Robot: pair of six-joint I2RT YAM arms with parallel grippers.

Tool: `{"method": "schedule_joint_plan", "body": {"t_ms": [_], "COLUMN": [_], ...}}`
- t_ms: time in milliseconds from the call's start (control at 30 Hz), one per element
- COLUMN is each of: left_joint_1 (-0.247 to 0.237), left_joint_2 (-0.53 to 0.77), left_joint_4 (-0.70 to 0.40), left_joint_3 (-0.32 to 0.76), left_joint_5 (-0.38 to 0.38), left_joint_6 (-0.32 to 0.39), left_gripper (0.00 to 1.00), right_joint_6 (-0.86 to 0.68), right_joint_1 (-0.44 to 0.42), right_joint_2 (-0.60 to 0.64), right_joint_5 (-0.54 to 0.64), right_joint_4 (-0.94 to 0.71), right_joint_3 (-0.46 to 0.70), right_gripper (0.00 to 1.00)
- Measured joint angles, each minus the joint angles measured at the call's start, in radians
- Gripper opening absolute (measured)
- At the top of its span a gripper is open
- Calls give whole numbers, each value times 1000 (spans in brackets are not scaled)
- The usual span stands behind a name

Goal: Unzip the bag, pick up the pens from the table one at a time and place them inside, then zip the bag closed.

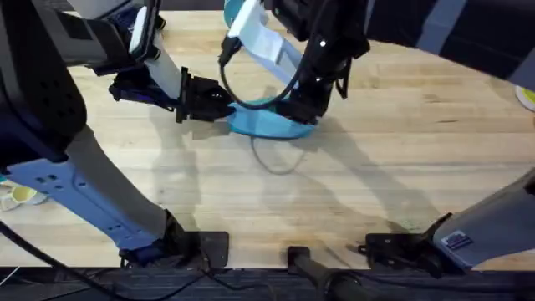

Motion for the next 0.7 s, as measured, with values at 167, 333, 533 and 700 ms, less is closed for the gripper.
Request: {"method": "schedule_joint_plan", "body": {"t_ms": [167, 333, 533, 700], "left_joint_1": [0, 0, 0, 0], "left_joint_2": [0, 0, 0, 0], "left_joint_4": [0, 0, 0, 0], "left_joint_3": [0, 0, 0, 0], "left_joint_5": [0, -1, -1, -1], "left_joint_6": [0, 0, 0, 0], "left_gripper": [43, 43, 43, 43], "right_joint_6": [0, 0, 0, 0], "right_joint_1": [-44, -80, -88, -88], "right_joint_2": [0, 0, 0, 0], "right_joint_5": [8, 11, 11, 11], "right_joint_4": [-37, -52, -53, -53], "right_joint_3": [0, 0, 0, 0], "right_gripper": [30, 30, 30, 30]}}
